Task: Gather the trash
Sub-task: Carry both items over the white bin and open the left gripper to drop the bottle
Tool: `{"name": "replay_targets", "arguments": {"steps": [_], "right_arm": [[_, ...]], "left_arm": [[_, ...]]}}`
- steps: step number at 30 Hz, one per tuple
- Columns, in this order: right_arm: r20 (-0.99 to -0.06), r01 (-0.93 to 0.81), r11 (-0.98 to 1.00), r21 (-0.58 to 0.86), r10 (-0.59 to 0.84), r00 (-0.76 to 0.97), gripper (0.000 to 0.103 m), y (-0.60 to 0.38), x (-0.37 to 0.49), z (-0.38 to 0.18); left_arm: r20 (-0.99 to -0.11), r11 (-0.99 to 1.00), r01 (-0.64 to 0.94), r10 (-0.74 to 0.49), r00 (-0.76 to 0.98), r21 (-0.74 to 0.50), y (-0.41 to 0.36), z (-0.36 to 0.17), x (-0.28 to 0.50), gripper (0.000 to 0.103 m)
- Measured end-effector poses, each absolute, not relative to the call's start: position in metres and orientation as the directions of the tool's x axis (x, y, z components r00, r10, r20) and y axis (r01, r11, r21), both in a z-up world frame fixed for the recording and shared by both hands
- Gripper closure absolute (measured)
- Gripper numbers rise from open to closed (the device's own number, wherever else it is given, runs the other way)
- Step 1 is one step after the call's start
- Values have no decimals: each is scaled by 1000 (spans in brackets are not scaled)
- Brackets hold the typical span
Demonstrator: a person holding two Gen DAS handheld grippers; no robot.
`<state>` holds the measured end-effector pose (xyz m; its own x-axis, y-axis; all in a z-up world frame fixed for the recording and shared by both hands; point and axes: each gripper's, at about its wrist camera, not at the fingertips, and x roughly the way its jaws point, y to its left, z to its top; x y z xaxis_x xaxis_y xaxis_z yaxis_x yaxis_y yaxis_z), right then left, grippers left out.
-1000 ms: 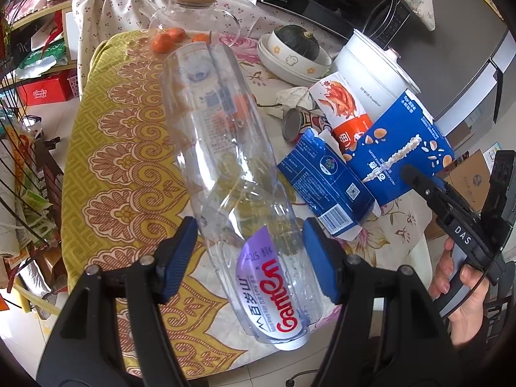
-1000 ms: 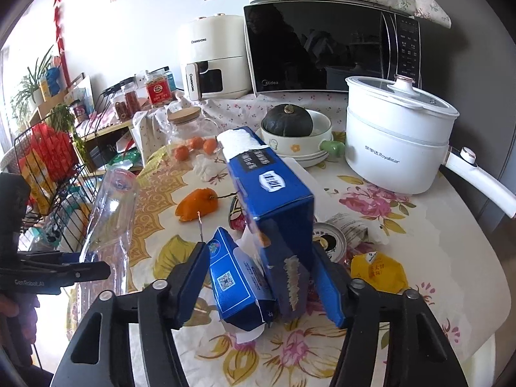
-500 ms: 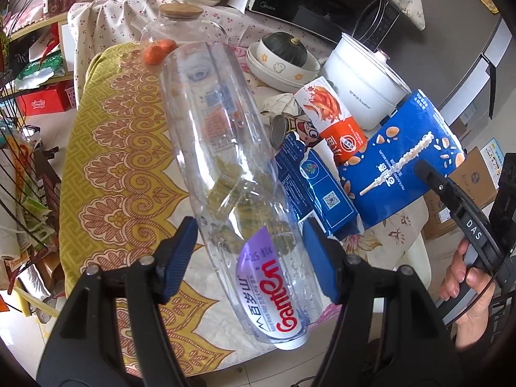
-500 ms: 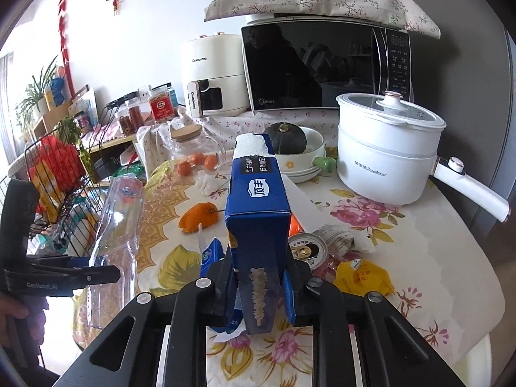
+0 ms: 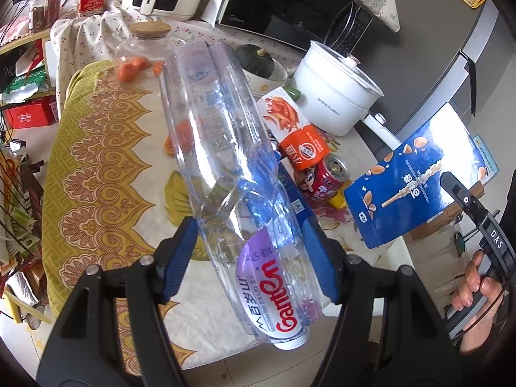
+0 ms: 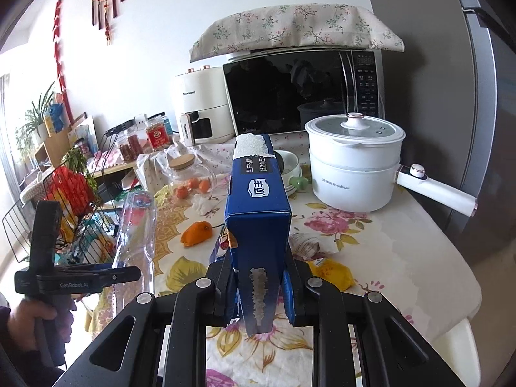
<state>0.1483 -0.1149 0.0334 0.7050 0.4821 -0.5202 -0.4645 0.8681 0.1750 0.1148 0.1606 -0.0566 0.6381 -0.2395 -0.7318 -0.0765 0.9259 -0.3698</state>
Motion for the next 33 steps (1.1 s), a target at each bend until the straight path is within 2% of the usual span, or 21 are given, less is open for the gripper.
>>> {"name": "replay_targets", "arguments": {"steps": [15, 33], "right_arm": [[-547, -298, 940, 169, 341, 764, 79, -212, 126, 45], [-643, -66, 985, 157, 152, 750, 79, -321, 106, 27]], "left_arm": [[-698, 932, 155, -351, 624, -329, 51, -37, 129, 35], [-665, 875, 362, -481, 571, -321, -87, -44, 141, 35]]}}
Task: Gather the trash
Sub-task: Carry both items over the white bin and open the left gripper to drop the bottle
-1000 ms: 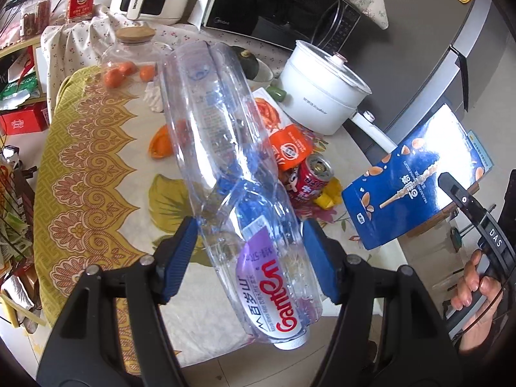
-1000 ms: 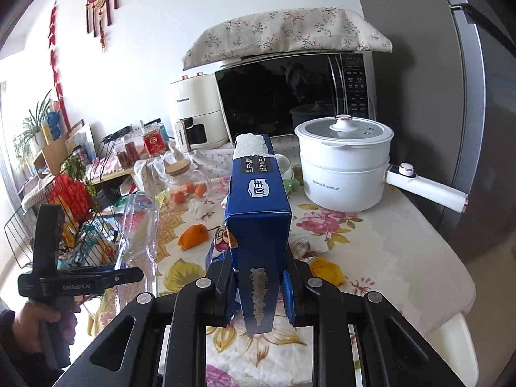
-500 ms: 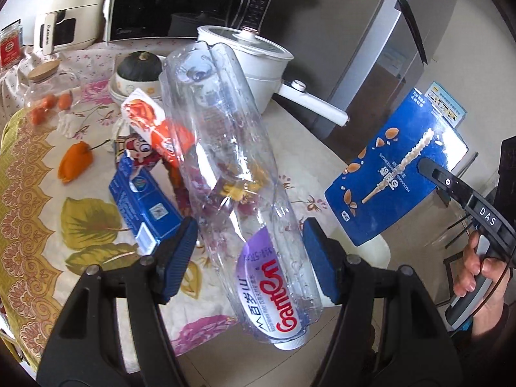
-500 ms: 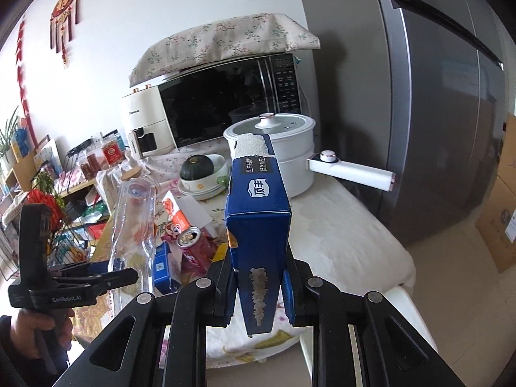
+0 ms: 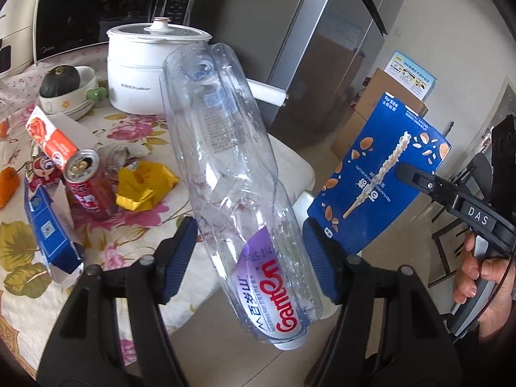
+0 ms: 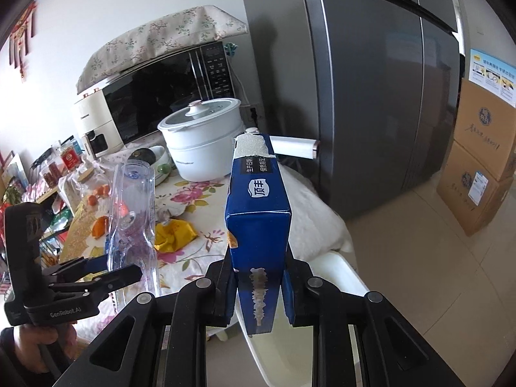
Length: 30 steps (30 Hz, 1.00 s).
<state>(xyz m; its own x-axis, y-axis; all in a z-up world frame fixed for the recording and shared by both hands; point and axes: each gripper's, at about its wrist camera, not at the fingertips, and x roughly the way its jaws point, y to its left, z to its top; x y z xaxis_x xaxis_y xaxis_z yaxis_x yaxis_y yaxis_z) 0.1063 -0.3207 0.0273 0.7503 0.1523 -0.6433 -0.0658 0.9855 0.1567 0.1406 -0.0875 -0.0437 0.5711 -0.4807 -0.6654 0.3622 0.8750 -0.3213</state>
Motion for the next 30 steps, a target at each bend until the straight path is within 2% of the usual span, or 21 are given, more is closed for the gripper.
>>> {"name": "replay_targets", "arguments": {"steps": [11, 19, 26, 28, 30], "right_arm": [[-723, 40, 991, 125, 64, 688, 79, -359, 107, -3], [-767, 81, 993, 89, 17, 642, 79, -385, 107, -27], [-788, 140, 982, 127, 14, 616, 79, -408, 108, -36], [-792, 149, 980, 130, 13, 610, 79, -412, 109, -38], [-795, 156, 979, 128, 8, 606, 79, -413, 110, -39]], "left_arm": [[-632, 842, 443, -529, 565, -309, -163, -70, 152, 34], [-641, 838, 500, -509, 575, -218, -207, -97, 158, 34], [-651, 835, 531, -482, 586, -141, -226, -114, 162, 33], [-664, 842, 528, -459, 590, -114, -228, -117, 164, 31], [-669, 858, 505, -429, 607, -93, -229, -118, 165, 23]]}}
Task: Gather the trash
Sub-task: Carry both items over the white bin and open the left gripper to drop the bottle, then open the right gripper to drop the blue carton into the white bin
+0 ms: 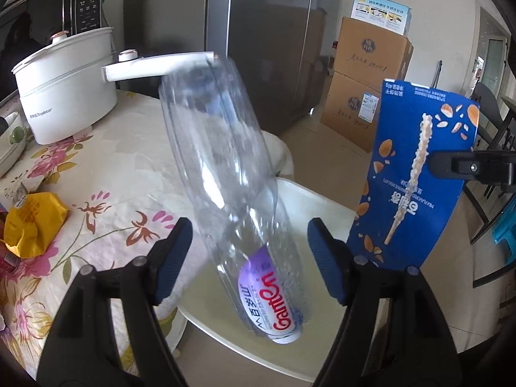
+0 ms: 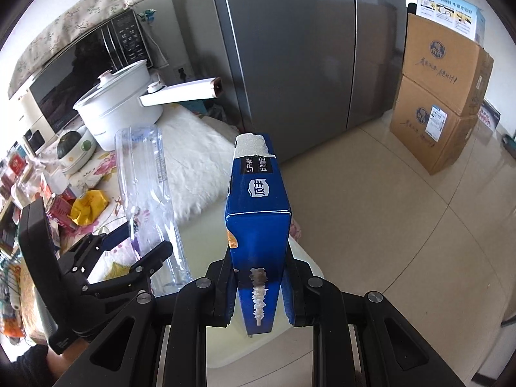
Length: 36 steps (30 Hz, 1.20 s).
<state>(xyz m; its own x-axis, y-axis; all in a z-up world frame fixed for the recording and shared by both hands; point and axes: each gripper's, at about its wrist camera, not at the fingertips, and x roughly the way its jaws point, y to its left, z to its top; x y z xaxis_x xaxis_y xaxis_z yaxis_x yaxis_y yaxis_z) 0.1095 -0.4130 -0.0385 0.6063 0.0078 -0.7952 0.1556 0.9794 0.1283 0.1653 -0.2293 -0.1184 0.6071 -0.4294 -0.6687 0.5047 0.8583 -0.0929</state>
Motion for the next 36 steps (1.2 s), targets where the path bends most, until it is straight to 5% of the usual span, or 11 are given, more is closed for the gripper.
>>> {"name": "replay_targets", "arguments": {"steps": [2, 15, 18, 20, 36], "right_arm": [[-797, 159, 979, 130, 8, 603, 79, -415, 110, -39], [-805, 167, 978, 122, -1, 593, 79, -412, 116, -44], [-811, 180, 975, 129, -1, 585, 70, -414, 118, -46], [-812, 195, 971, 136, -4, 584, 46, -415, 118, -46], [-805, 188, 976, 112, -22, 593, 37, -409, 116, -41]], "left_arm": [[-672, 861, 497, -430, 603, -105, -228, -119, 167, 14], [-704, 886, 454, -379, 601, -89, -216, -112, 164, 14], [-708, 890, 449, -370, 602, -82, -213, -112, 165, 14], [-711, 892, 444, -366, 601, -84, -210, -112, 166, 14], [-713, 898, 432, -357, 603, -85, -199, -108, 165, 14]]}}
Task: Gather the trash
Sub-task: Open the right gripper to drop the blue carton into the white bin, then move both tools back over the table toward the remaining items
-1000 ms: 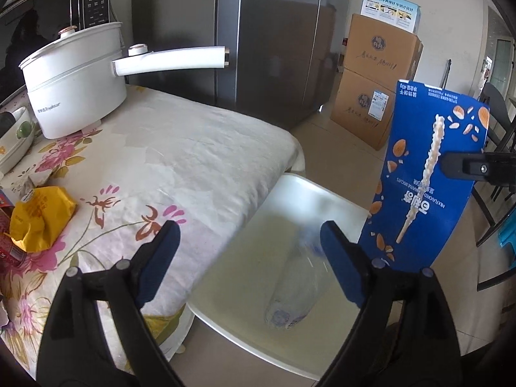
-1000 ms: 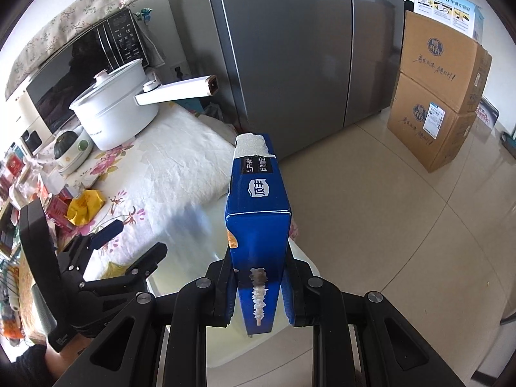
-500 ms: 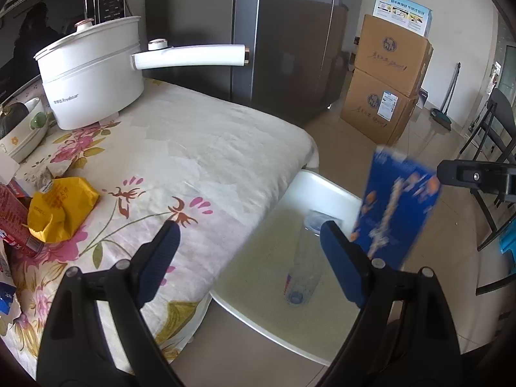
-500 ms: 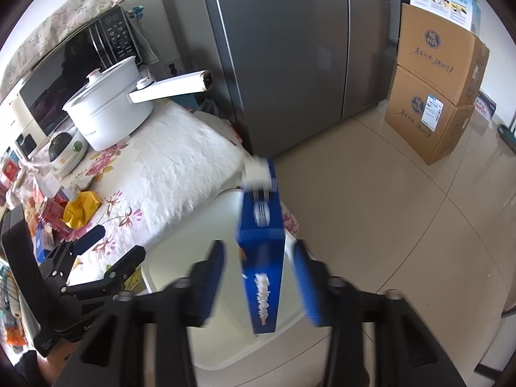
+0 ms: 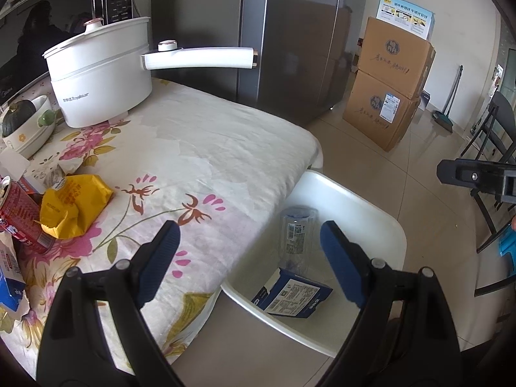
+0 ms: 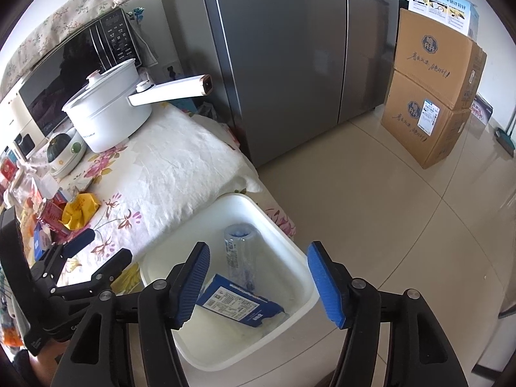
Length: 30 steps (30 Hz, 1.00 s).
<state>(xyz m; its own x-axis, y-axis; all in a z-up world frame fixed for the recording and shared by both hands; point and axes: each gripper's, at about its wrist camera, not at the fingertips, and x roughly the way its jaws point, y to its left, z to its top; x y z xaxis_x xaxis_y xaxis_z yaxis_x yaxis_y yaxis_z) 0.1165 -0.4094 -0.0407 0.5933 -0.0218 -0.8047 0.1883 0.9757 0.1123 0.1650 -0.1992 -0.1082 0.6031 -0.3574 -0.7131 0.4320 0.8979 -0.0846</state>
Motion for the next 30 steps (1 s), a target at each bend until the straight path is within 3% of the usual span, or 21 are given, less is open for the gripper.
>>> {"name": "replay_targets", "arguments": {"steps": [9, 12, 19, 30], "right_arm": [[-800, 167, 981, 99, -21, 600, 33, -395, 122, -38], [-795, 162, 981, 104, -16, 606, 28, -389, 124, -36], [-786, 131, 986, 98, -4, 618, 21, -368, 131, -31], [-778, 78, 990, 120, 45, 627, 19, -319, 150, -28]], "left_arm": [[-712, 908, 412, -341, 614, -79, -178, -98, 164, 10], [-715, 917, 394, -314, 625, -58, -169, -94, 163, 5], [-716, 930, 368, -258, 649, -2, -137, -82, 160, 4], [-756, 985, 174, -122, 643, -11, -57, -76, 165, 4]]}}
